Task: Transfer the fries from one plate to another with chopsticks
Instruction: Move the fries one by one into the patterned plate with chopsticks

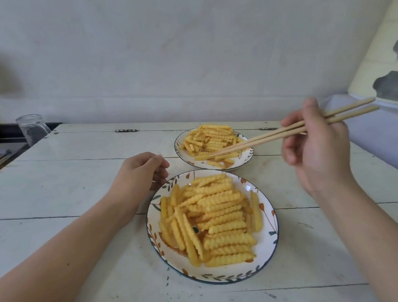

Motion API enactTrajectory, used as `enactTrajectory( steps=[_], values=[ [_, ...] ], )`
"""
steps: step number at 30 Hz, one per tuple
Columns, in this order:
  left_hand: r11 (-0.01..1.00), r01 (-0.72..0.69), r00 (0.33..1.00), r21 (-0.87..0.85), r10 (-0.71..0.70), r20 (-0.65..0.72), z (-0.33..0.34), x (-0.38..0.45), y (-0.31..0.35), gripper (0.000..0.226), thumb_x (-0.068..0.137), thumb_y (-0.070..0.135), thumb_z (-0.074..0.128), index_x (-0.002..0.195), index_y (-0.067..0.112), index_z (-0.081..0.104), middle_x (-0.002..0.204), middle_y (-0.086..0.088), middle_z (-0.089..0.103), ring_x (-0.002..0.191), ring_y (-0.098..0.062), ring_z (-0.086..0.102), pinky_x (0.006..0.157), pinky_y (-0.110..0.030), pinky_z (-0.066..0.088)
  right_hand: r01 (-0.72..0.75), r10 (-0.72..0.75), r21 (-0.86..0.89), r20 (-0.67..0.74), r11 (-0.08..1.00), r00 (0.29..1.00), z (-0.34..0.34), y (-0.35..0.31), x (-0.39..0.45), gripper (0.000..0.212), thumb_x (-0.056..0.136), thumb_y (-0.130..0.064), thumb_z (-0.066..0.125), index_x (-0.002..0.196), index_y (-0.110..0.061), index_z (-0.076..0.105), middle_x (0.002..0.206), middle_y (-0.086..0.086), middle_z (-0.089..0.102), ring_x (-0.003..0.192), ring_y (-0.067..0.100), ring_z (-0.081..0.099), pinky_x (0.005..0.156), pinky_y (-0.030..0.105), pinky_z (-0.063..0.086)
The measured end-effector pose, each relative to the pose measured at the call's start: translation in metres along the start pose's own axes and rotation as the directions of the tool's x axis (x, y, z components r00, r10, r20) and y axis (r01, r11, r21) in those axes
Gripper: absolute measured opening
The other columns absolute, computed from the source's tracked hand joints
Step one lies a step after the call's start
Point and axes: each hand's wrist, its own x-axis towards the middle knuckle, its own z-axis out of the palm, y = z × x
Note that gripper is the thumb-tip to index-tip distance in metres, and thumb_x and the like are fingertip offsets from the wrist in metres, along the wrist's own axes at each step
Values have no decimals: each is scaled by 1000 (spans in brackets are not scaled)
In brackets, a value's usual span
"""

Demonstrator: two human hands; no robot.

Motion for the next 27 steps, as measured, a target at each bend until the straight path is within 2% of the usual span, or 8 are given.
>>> enactTrajectory(
  steps=[3,9,15,21,27],
  values=[
    [1000,-10,1000,22,10,0,1,-1,1,27,104,14,51,92,2,73,74,-5,67,69,-17,61,69,-29,53,77,-94,-228,-63,970,994,-17,13,13,46,107,-33,43,72,-9,61,47,-3,47,36,14,39,38,19,30],
    [1000,-15,1000,24,16,-5,1,-1,0,27,103,14,52,91,3,73,74,-6,67,70,-18,61,70,-30,53,46,-40,-314,26,948,999,-26,37,25,44,106,-34,46,77,-7,65,55,9,48,39,18,42,39,22,34],
    [1000,-17,1000,25,17,-5,1,-1,0,27,103,14,52,91,3,73,75,-7,67,71,-18,61,71,-30,53,56,-40,-318,57,946,998,-18,44,24,46,106,-36,45,76,-7,64,55,7,49,40,17,43,38,22,36],
    [999,-18,1000,32,19,-6,2,-2,0,27,103,14,52,90,4,73,75,-6,67,71,-18,61,72,-32,53,110,-110,-221,12,969,994,-17,29,19,55,107,-42,36,71,-8,59,48,-2,50,37,18,44,39,20,34],
    [1000,-14,1000,27,14,-3,1,-1,0,27,103,14,52,90,4,73,74,-5,68,70,-18,62,72,-32,53,101,-82,-265,83,959,993,-15,34,18,49,107,-34,42,75,-3,64,53,7,48,39,16,41,38,22,35]
  ],
)
